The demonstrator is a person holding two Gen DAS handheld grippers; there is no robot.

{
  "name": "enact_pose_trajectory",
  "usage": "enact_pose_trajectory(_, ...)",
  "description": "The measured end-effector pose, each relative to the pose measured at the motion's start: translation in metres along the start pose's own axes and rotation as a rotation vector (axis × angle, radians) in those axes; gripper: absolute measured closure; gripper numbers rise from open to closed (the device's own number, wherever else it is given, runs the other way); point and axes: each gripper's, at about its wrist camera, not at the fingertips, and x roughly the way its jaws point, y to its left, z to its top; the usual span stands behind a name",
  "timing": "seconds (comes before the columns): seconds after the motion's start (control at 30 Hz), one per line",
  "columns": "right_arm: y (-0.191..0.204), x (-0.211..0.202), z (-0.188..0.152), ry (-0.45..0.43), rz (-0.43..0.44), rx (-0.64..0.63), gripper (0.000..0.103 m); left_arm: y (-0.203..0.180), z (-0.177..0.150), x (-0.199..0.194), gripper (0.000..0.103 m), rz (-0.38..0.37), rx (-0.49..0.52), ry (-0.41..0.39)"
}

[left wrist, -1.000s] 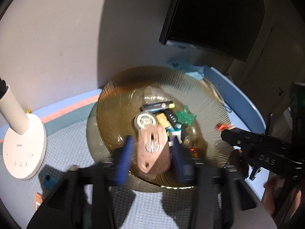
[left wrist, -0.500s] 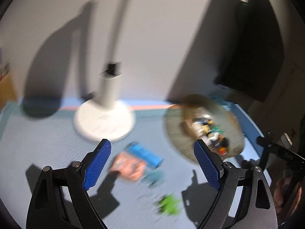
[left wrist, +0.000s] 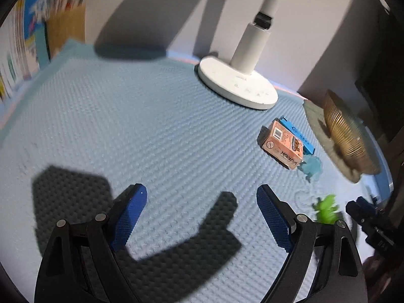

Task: Organize rigid objects
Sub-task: 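Move both tools back to the remaining objects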

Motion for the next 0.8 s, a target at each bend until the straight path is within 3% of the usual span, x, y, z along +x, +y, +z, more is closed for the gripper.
enact_pose_trajectory(0.2, -0.004, 0.013, 0.0, 0.053, -0.015, 0.028, 0.011, -0.025, -0.003, 0.01, 0.012, 0.076, 0.113, 0.024)
enact_pose_trajectory(0.4, -0.002, 0.018, -0.001, 0.082, -0.014, 0.009, 0.007, -0.011, -0.002, 0.009, 0.004, 0.03, 0.081, 0.03)
enact_pose_trajectory(0.63, -0.001, 0.021, 0.0, 0.09, -0.015, -0.002, 0.003, -0.021, -0.003, 0.012, 0.004, 0.087, 0.116, 0.037)
enact_pose_trajectory(0.8, -0.002, 0.021, 0.0, 0.091, -0.001, 0.004, 0.001, -0.051, 0.014, 0.006, 0.004, -0.002, 0.163, 0.041)
